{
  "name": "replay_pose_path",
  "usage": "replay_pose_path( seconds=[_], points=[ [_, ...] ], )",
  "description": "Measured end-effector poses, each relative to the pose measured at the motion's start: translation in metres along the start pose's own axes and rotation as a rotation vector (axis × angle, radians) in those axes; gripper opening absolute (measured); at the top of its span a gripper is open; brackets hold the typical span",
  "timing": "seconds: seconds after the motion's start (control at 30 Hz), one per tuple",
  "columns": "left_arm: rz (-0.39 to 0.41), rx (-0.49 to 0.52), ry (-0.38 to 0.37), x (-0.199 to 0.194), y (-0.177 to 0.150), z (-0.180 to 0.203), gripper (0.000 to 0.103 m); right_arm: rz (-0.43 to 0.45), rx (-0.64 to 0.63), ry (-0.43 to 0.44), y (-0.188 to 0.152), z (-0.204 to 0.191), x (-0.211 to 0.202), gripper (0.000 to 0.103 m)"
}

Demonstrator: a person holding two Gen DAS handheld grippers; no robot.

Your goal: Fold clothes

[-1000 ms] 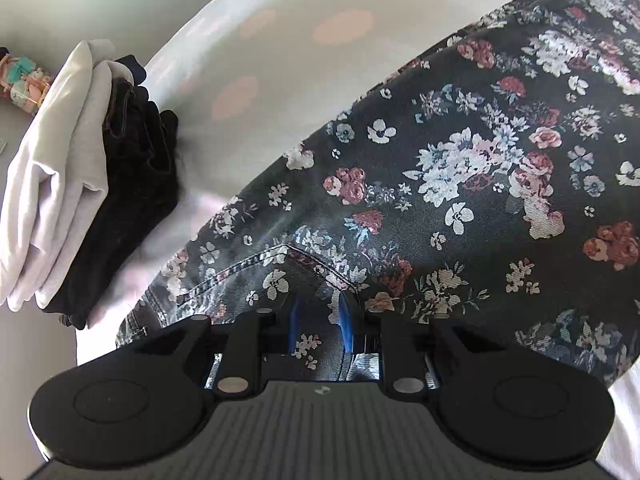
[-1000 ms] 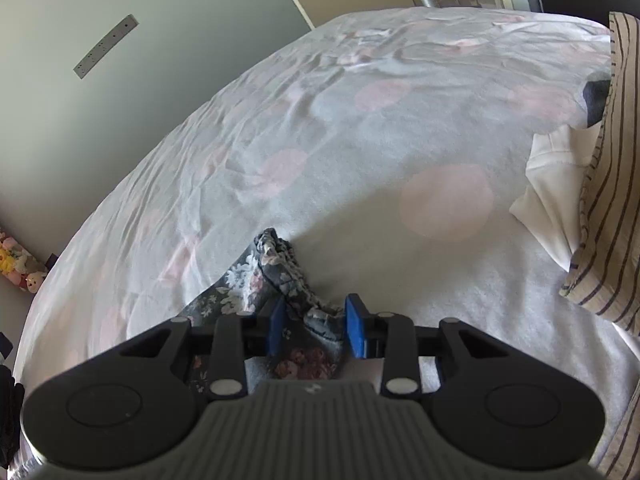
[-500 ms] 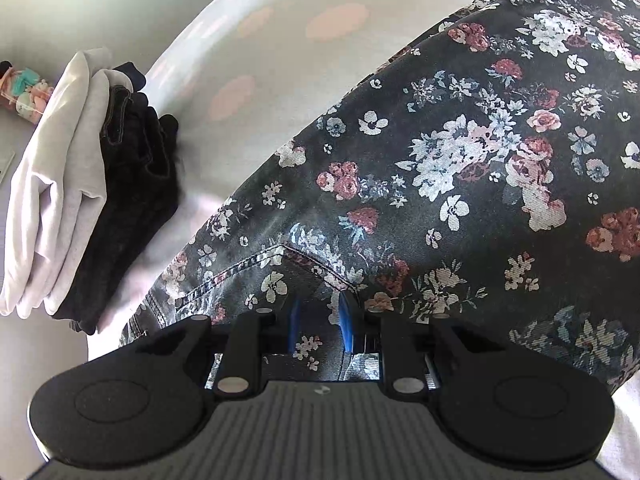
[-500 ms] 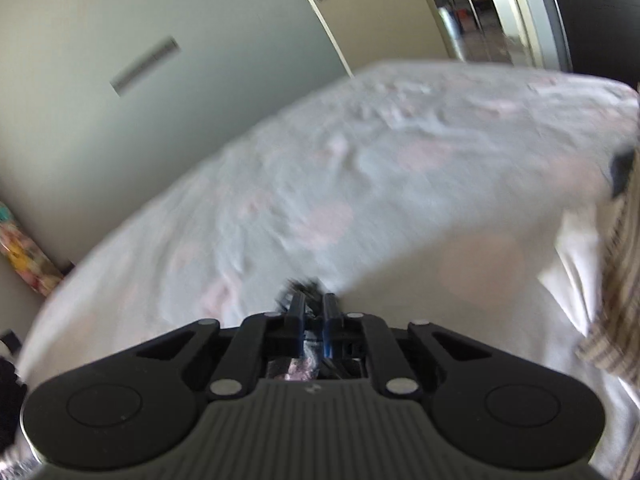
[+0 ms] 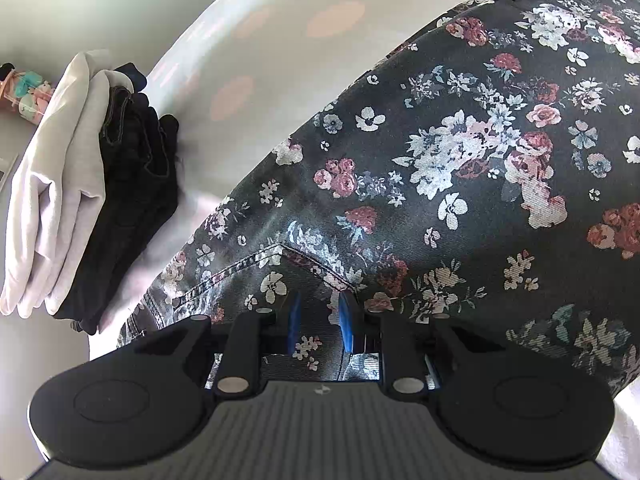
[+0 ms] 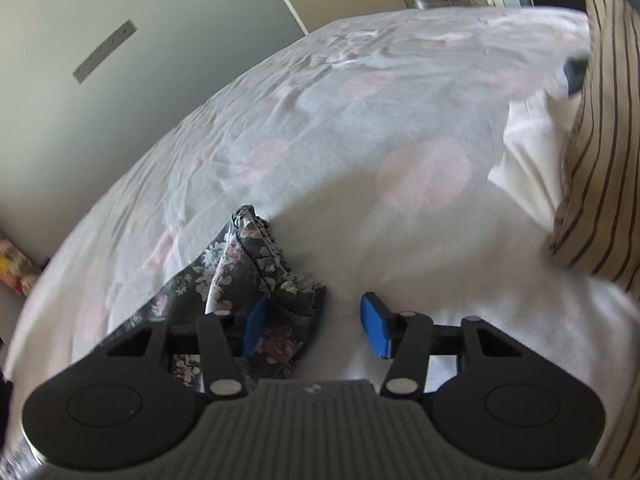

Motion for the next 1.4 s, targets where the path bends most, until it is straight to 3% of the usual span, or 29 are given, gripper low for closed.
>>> replay_pose_path(
  seconds=[0.07, 0.13, 0.23, 0.43, 0.63, 0.8, 0.97, 1.07, 1.13, 1.4],
  points=[
    [-0.005, 0.0, 0.001, 0.0, 0.001, 0.0, 0.024, 0.011, 0.052, 0.033, -0.004, 0.001, 0.003, 0.054],
    [-0.012, -0.009, -0.002, -0.001, 0.002, -0.002, 0.024, 0.002, 0.065, 0.052, -0.006, -0.005, 0.006, 0.034],
    [-0.024, -0.022, -0.008, -0.003, 0.003, -0.005, 0.024, -0.014, 0.036, 0.027, -0.002, -0.016, 0.003, 0.017],
    [0.053, -0.052, -0.022, -0.023, 0.018, -0.018, 0.025, 0.102, -0.15, -0.068, 0.036, -0.033, -0.04, 0.013],
    [0.207, 0.038, -0.17, -0.04, 0.064, -0.004, 0.047, 0.068, -0.18, -0.118, 0.03, -0.03, -0.038, 0.014],
    [0.286, 0.18, -0.24, -0.034, 0.113, 0.036, 0.048, 0.038, -0.201, -0.143, 0.02, -0.021, -0.025, 0.014],
    [0.272, 0.257, -0.285, -0.012, 0.142, 0.063, 0.047, 0.018, -0.256, -0.149, 0.018, -0.02, -0.02, 0.014],
    [0.242, 0.235, -0.318, 0.0, 0.149, 0.068, 0.025, 0.007, -0.272, -0.15, 0.015, -0.019, -0.018, 0.014],
    [0.237, 0.188, -0.343, 0.001, 0.15, 0.067, 0.002, 0.0, -0.278, -0.155, 0.012, -0.017, -0.015, 0.014],
    [0.347, 0.09, -0.238, -0.031, 0.157, 0.044, 0.001, 0.042, -0.294, -0.149, 0.011, -0.021, -0.022, 0.014]
  ],
)
Point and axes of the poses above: each gripper's, at about its wrist camera, not at the fingertips, and x roughly the way its jaws point, z to its right, y to its top, the point moved 6 cm from there along x, roughly the way its jaws point, and after that the axes turned 3 degrees about -x, right-handed, at the moved point
